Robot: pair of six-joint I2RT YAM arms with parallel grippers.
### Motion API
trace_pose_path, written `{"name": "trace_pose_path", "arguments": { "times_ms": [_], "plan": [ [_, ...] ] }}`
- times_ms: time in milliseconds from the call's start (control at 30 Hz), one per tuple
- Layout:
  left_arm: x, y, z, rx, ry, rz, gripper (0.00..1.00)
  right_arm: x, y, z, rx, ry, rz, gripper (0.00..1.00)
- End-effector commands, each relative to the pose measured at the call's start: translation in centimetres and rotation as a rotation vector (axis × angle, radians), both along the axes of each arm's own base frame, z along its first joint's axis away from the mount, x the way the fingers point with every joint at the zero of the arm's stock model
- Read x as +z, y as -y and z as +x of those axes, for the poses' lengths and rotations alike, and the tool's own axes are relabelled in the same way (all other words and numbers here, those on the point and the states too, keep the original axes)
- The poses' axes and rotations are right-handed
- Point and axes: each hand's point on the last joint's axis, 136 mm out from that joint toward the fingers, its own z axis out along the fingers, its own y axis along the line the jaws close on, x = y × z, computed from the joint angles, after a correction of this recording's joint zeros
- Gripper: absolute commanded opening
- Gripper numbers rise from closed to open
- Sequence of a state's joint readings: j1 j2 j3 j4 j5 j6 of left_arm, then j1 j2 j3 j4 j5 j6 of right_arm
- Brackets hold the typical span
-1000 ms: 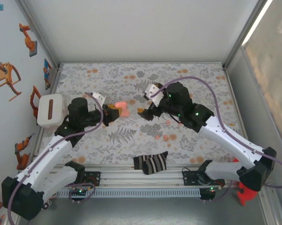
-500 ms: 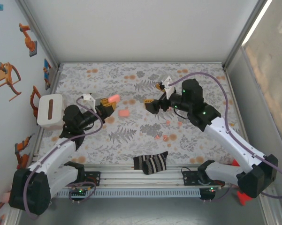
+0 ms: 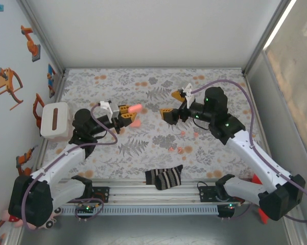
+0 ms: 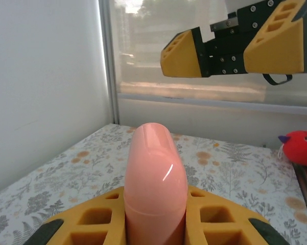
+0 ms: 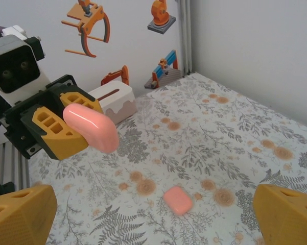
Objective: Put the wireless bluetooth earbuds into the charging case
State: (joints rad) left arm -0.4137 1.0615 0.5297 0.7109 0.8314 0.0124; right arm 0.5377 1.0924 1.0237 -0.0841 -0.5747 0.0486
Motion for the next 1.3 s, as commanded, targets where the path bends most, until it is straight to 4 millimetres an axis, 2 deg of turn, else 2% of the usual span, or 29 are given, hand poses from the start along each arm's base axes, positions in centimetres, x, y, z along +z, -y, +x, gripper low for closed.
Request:
{"name": "trace_pose_path", "arguments": {
  "times_ms": [0,200,433,733,867,1267],
  "plan": [
    [0.1,0.3,-0.6,-0.026,0.095,0.034,0.0,0.9,-0.1,-1.2,0.066,0.065,0.014,0.96],
    [0.1,0.8,-1.2,-0.067,0.097,0.022,0.0,0.0,-1.2,-1.7,0.151,0.112,0.03,0.94],
    [0.0,1.1,-1.5,-0.094,0.094,0.01,0.0,-0.6,-3.9,-1.7,0.238,0.133,-0.002,0.91],
    [0.2,1.4,-1.8,-0.129,0.079,0.001,0.0,-1.3,-6.8,-0.4,0.272,0.166,-0.051,0.9],
    [0.2,1.5,-1.8,-0.136,0.071,-0.002,0.0,-1.9,-7.4,0.2,0.27,0.171,-0.075,0.89],
    [0.2,1.8,-2.1,-0.164,0.054,-0.005,0.0,-1.9,-7.8,1.3,0.238,0.174,-0.088,0.87]
  ]
}}
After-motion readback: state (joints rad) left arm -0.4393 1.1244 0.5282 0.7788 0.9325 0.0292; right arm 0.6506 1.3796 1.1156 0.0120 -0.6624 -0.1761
